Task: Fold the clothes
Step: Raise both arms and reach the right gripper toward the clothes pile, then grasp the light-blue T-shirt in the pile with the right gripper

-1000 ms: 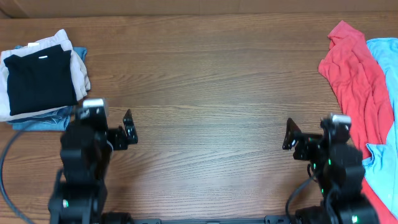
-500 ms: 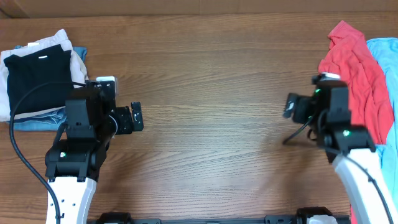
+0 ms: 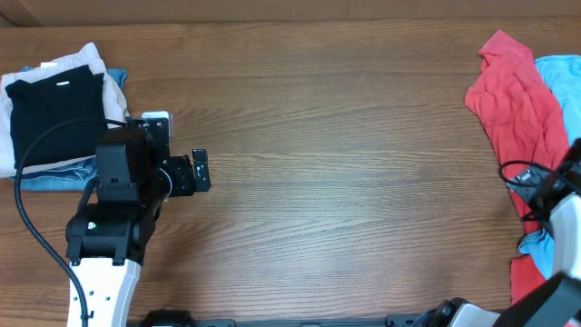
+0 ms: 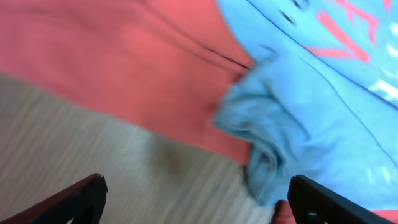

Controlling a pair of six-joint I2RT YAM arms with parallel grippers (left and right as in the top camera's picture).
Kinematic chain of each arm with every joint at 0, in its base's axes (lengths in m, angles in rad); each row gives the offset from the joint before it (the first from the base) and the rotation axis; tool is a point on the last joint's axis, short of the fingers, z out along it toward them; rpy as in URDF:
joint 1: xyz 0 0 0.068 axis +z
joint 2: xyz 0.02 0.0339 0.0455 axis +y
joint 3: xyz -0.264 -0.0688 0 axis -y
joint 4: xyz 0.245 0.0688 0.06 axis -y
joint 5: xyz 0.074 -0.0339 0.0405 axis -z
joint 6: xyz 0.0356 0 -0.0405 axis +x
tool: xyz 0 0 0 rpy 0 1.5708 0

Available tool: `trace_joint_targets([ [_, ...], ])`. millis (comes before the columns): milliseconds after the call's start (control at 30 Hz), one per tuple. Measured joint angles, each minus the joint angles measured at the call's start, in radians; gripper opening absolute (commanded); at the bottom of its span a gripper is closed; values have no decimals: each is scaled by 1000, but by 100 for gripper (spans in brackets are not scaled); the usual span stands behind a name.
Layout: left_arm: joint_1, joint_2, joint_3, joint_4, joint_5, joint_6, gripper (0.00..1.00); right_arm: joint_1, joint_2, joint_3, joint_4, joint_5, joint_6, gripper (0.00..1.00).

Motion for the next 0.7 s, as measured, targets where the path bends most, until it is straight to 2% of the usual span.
trace_joint_targets([
  [300, 0, 0, 0, 0, 1, 0, 100, -139, 182, 0, 14, -1, 28, 89],
  [700, 0, 0, 0, 0, 1, 0, 100, -184, 196, 1, 72, -7, 57, 82],
])
